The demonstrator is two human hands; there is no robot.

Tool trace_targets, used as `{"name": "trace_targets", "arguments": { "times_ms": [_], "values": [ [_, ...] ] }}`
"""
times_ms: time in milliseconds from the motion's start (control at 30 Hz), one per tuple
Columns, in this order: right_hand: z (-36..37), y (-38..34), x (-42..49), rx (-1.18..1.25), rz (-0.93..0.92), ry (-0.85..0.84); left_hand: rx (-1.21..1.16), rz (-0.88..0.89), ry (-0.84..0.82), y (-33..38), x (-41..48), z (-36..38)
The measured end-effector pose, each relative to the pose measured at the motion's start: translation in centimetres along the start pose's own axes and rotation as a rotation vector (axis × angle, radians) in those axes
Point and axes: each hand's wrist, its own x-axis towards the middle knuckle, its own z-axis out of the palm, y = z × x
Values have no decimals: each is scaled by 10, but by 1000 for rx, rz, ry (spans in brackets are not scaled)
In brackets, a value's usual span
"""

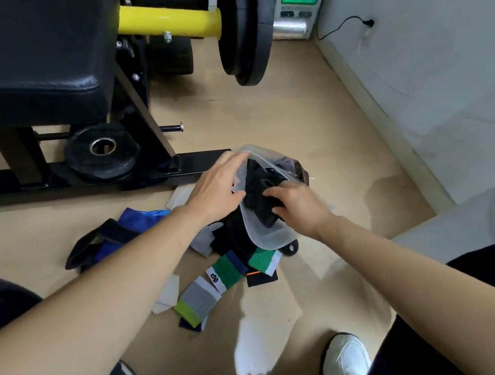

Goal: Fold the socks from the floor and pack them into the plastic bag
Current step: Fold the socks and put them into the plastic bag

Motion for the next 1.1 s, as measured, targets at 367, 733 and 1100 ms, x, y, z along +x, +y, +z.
{"name": "trace_targets", "arguments": {
  "times_ms": [367, 733, 1100],
  "values": [
    [46, 34, 87, 147, 299, -189, -56, 21, 3, -5, 29, -11],
    [78, 52, 114, -200, 521, -480, -35, 72, 21, -8, 35, -3],
    [69, 47, 92, -85, 360, -429, -143, 29, -13, -16, 8, -2]
  ]
}}
